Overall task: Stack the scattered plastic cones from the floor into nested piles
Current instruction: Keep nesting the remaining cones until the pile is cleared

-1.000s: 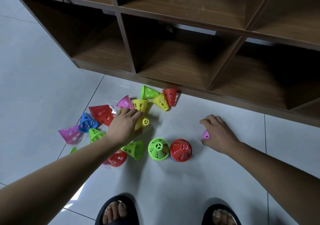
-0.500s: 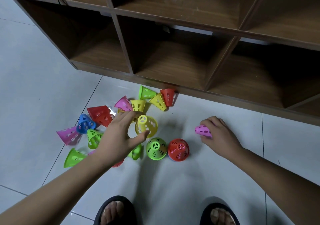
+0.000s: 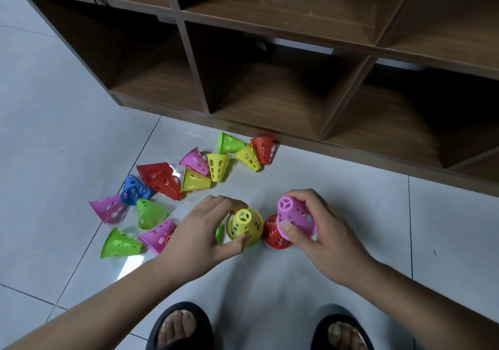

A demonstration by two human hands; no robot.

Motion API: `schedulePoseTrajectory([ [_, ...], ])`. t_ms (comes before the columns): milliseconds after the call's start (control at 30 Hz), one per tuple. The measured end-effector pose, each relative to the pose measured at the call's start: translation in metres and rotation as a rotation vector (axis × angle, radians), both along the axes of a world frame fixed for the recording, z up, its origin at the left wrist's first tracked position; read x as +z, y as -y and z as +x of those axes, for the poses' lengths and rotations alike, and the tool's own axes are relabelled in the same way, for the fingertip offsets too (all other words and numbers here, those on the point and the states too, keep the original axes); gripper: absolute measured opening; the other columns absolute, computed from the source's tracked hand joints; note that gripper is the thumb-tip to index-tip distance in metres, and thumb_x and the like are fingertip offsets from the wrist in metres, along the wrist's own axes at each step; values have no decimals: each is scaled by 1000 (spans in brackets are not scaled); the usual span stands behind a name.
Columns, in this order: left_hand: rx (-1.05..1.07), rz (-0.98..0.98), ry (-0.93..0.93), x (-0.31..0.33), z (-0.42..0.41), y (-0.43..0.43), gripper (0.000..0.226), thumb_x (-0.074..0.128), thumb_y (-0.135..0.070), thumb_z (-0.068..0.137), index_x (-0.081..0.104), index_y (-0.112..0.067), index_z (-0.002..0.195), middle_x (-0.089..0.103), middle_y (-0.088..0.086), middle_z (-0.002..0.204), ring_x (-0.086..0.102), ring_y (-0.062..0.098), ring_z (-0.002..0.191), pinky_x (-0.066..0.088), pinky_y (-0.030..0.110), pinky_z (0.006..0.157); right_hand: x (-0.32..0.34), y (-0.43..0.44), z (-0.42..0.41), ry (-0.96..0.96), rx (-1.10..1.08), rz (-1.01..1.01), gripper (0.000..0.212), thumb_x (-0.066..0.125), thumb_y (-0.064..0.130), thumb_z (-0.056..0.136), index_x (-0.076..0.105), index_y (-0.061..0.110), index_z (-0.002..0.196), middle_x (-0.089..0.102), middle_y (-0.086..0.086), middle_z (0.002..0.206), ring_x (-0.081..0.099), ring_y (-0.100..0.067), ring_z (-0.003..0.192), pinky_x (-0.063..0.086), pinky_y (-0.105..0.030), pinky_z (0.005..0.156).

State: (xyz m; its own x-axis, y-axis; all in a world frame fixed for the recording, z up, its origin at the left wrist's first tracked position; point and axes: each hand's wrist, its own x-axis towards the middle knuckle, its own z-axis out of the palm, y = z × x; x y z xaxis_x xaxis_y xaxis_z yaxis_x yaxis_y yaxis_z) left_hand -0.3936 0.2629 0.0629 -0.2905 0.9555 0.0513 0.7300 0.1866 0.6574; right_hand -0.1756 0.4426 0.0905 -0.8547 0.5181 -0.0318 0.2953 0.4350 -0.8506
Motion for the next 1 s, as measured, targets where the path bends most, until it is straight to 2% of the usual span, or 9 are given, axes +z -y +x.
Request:
schedulePoseTrajectory([
  [200,-46,-95,3,-30,3,7,49,76,-49,91,60,-31,135,62,-17,125,59,9,112,54,33,94,-39,13,19,172,42,35,41,62,52,101,44,45,137,55,26,136,54,-5,129,50,-28,101],
  [333,-17,-83,0,-39,6,6,48,73,-47,93,60,-32,137,62,-17,127,58,11,110,50,25,93,-62,9,22,244,92,107,50,60,54,100,39,48,145,47,29,147,44,2,137,44,-29,111],
  [433,-13,-95,-5,-41,9,5,50,72,-49,95,59,-33,140,61,-19,129,56,10,111,46,18,91,-63,3,19,229,140,114,43,59,50,104,45,42,144,49,28,145,46,0,136,43,-28,110],
  [500,-11,-111,17,-40,5,8,51,65,-59,99,56,-35,144,60,-20,131,56,7,114,49,22,93,-58,-3,16,179,152,92,34,52,47,109,52,35,141,52,24,141,50,-6,135,43,-25,109],
  [567,16,-137,58,-39,0,15,52,54,-68,103,54,-37,145,59,-22,131,55,3,117,49,25,97,-53,-12,10,125,127,87,36,44,47,111,56,28,139,55,18,138,53,-9,135,42,-24,109],
  [700,117,-165,44,-48,-12,31,50,36,-67,109,58,-33,138,59,-22,126,55,0,116,49,28,98,-57,-40,-19,113,44,119,39,43,48,110,60,23,134,59,13,132,57,-5,127,47,-31,107],
  [833,209,-206,-109,-66,-24,43,41,51,-60,102,63,-32,130,61,-16,125,62,11,101,53,32,85,-76,-72,-60,184,30,233,27,56,34,107,60,23,132,59,9,132,57,-15,126,50,-44,104],
  [933,212,-271,-185,-81,-29,50,48,68,-55,91,64,-29,130,64,-10,122,64,19,96,55,37,81,-82,-94,-96,259,79,342,34,61,24,103,58,20,137,57,3,139,55,-23,128,48,-42,105],
  [1000,214,-309,-213,-90,-30,52,52,70,-57,85,65,-28,128,66,-7,114,63,23,97,54,37,79,-82,-106,-119,285,100,376,38,62,16,101,58,17,139,55,-1,142,53,-26,128,45,-37,106],
])
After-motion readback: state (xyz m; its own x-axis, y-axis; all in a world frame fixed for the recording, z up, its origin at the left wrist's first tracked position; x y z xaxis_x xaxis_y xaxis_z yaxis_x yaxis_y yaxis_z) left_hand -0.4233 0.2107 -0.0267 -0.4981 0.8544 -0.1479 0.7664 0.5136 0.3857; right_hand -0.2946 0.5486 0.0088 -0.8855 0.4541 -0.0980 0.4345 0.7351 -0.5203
